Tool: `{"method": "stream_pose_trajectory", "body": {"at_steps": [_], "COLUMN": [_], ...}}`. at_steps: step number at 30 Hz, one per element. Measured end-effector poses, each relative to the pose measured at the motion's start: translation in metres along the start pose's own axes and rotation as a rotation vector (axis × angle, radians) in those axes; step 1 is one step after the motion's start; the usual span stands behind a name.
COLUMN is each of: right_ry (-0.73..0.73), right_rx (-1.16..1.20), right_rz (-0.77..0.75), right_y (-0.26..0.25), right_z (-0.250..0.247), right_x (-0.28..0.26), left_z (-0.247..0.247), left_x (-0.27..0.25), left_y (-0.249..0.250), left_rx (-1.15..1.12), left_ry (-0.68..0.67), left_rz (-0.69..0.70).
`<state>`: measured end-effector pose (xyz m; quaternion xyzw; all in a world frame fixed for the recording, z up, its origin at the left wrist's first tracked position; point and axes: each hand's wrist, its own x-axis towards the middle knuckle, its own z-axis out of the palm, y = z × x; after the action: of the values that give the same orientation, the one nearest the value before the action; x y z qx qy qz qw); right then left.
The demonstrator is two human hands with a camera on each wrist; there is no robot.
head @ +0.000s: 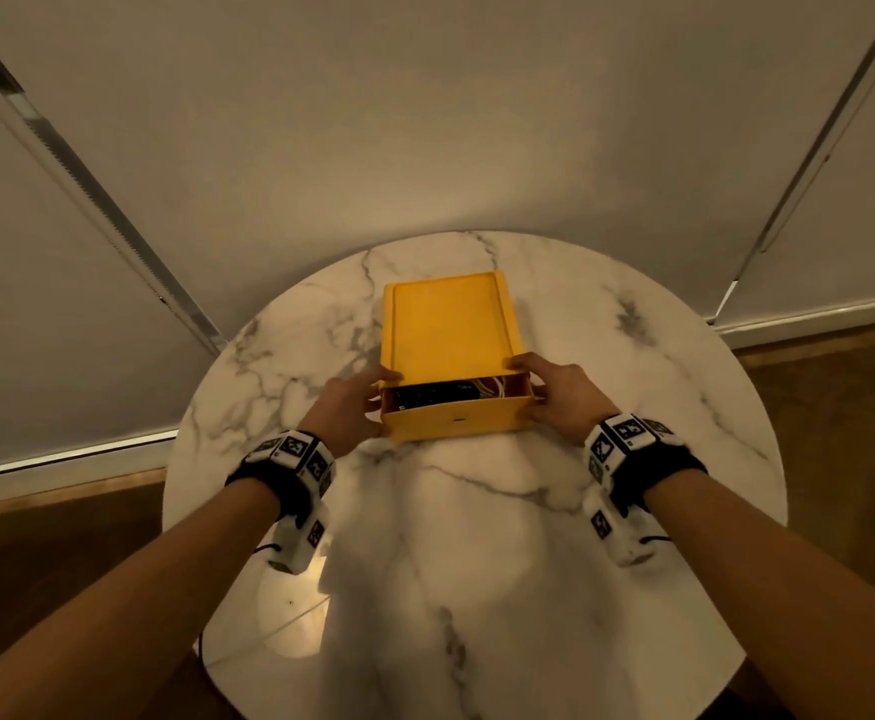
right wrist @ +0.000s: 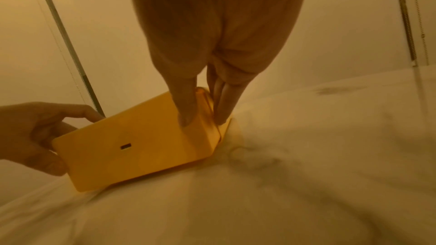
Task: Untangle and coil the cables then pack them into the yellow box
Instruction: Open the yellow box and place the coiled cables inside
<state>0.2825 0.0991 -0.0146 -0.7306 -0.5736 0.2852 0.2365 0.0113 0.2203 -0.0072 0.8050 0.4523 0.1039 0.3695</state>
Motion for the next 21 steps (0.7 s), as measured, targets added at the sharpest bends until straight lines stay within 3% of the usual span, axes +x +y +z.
{"method": "stream_pose_trajectory", "body": {"at_steps": [5,10,21], "right_ry": [0.024,0.011,0.028], "right_rx": [0.006,-0.071,-0.13], "right_rz": [0.023,0.036,0.023], "right_y": [0.0,-0.005,-0.011], "right_z": [0.0,-0.006,-0.009], "right_x": [0.005,0.015,0.021], "left_z": [0.003,0.004,0.006], "left_x": [0.002,0.002,0.004], "left_y": [0.002,0.002,0.005], "left_rx": [-0.06,0.022,-0.137], "left_ry": [0.035,0.111,0.146], "left_rz": [-0.04,-0.016,-0.012]}}
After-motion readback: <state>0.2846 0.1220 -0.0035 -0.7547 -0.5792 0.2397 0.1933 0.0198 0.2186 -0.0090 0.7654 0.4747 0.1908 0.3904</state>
